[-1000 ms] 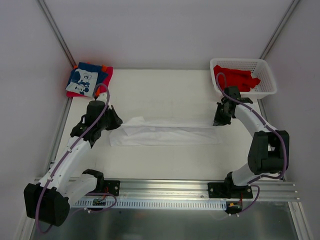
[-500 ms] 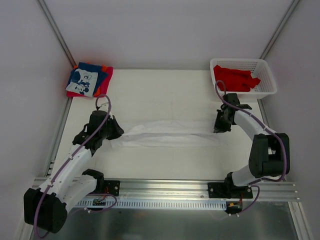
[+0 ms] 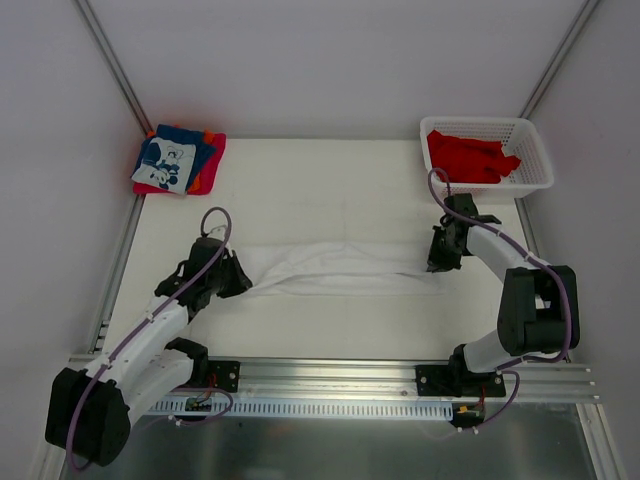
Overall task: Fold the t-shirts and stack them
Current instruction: Fold the tshirt
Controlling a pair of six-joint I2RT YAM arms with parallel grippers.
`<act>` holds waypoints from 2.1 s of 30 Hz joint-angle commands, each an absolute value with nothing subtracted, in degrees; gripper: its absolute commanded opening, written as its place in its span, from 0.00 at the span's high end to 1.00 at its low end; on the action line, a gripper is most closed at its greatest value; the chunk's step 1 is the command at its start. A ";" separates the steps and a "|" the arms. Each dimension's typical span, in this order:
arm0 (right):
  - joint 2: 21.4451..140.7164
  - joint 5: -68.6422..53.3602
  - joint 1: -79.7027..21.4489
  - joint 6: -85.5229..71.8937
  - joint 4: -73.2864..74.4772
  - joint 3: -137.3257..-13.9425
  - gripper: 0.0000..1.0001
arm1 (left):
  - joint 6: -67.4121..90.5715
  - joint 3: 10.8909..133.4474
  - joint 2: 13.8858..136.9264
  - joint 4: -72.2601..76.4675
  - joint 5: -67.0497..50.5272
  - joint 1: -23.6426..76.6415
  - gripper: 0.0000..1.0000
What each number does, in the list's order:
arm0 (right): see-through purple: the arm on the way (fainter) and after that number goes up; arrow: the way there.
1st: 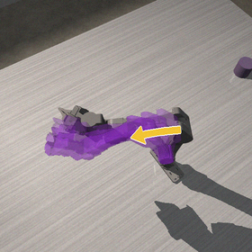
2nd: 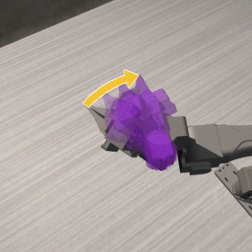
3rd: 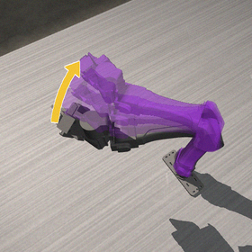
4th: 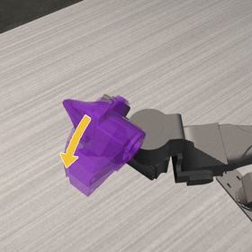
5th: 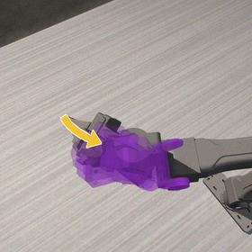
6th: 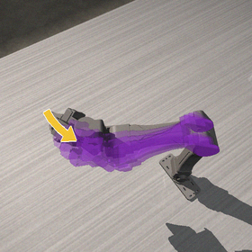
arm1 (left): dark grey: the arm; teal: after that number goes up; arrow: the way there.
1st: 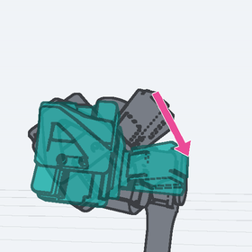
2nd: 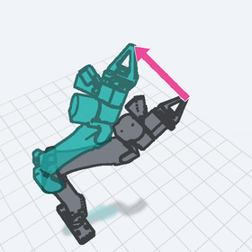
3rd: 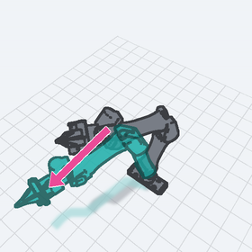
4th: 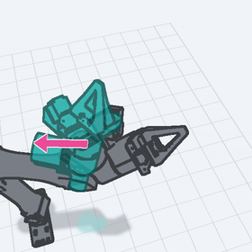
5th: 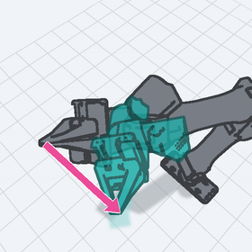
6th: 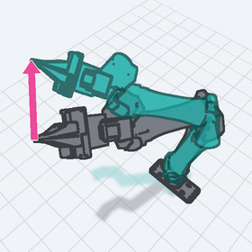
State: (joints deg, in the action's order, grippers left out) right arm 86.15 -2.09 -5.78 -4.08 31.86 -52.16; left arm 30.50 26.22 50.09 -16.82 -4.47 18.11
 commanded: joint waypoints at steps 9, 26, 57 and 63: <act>82.80 1.84 -6.24 -6.41 30.94 -48.43 0.46 | 34.37 20.65 52.12 -12.04 -3.16 20.56 0.84; 67.51 6.24 -7.56 -8.53 40.51 -52.55 0.00 | 36.12 25.04 41.42 -17.74 5.53 29.17 0.01; 75.42 -4.04 -14.85 -7.91 31.82 -52.40 0.01 | 45.53 26.98 53.51 -15.82 25.22 31.82 0.04; 68.30 -2.11 -15.64 -8.00 33.75 -48.70 0.01 | 44.30 25.85 55.37 -12.75 27.33 31.82 0.10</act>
